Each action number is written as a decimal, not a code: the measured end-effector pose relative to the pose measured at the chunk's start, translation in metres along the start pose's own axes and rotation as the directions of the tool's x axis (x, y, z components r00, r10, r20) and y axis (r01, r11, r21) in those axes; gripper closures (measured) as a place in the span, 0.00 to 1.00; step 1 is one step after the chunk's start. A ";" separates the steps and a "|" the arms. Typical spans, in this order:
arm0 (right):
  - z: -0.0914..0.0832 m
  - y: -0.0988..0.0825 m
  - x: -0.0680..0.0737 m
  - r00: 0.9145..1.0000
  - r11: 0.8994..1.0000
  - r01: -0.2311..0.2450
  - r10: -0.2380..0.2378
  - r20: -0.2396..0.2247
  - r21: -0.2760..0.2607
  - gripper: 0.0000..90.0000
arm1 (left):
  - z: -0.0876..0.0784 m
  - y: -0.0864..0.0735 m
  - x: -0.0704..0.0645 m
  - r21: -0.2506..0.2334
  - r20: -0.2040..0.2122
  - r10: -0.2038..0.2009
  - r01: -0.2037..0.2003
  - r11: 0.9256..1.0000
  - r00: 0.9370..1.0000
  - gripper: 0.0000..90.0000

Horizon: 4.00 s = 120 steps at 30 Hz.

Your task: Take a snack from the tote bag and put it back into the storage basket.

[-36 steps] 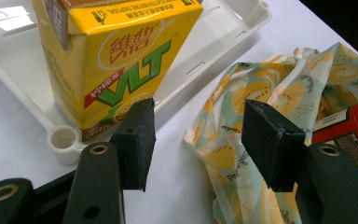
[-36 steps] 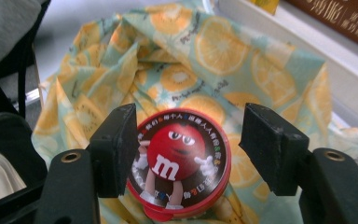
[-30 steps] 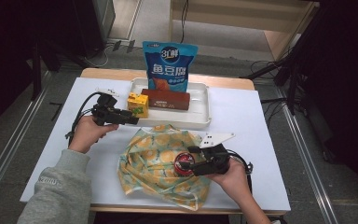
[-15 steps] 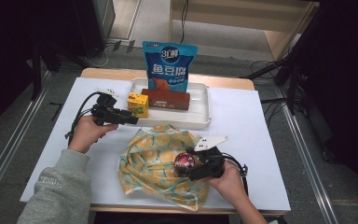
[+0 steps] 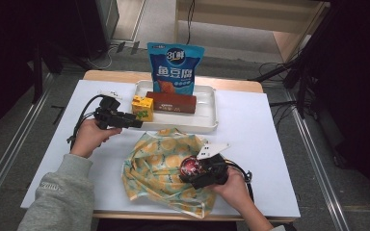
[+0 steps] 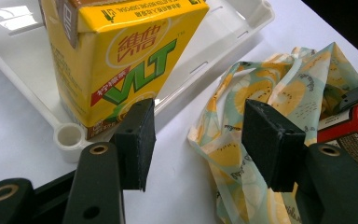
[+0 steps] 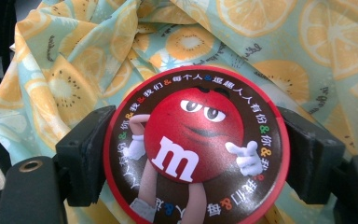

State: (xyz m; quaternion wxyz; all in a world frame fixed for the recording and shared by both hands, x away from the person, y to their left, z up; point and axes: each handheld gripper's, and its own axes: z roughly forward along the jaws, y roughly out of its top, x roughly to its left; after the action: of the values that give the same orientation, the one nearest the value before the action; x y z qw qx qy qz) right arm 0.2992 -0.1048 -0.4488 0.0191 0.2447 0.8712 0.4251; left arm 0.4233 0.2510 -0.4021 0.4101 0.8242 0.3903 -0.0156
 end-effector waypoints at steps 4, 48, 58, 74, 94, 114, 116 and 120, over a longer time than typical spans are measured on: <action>0.001 -0.001 0.000 1.000 1.000 -0.002 0.002 -0.001 -0.004 0.24 | 0.001 0.000 -0.001 0.001 0.000 0.002 -0.002 1.000 1.000 0.50; -0.017 0.035 -0.008 1.000 0.999 -0.030 0.030 0.001 -0.024 0.29 | 0.000 0.000 -0.002 0.004 0.036 0.019 -0.019 1.000 0.999 0.44; -0.022 0.043 -0.012 0.999 0.999 -0.036 0.036 0.019 -0.015 0.29 | 0.000 0.000 -0.003 0.004 0.035 0.020 -0.020 1.000 0.999 0.43; -0.030 0.056 -0.024 0.997 0.998 -0.064 0.064 0.034 -0.019 0.29 | -0.002 0.001 -0.002 -0.001 0.035 0.021 -0.021 1.000 0.999 0.43; -0.045 0.080 -0.038 0.996 0.996 -0.063 0.066 0.059 -0.055 0.29 | -0.003 0.001 -0.003 -0.003 0.041 0.027 -0.027 1.000 0.999 0.43; -0.053 0.107 -0.058 0.994 0.994 -0.067 0.075 0.084 -0.086 0.29 | -0.010 -0.003 -0.005 -0.009 0.031 0.033 -0.033 0.999 0.999 0.43; -0.053 0.109 -0.060 0.994 0.994 -0.070 0.077 0.083 -0.090 0.29 | -0.011 -0.004 -0.005 -0.009 0.030 0.033 -0.033 0.999 0.999 0.43; -0.055 0.112 -0.066 0.993 0.993 -0.074 0.082 0.088 -0.094 0.29 | -0.012 -0.005 -0.006 -0.012 0.027 0.032 -0.031 0.999 0.999 0.43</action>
State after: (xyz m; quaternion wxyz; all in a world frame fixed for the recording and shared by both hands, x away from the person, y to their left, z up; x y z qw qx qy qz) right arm 0.3899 -0.1160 -0.3418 0.0535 0.2968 0.8390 0.4530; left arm 0.4124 0.2577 -0.3956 0.4203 0.8275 0.3718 -0.0179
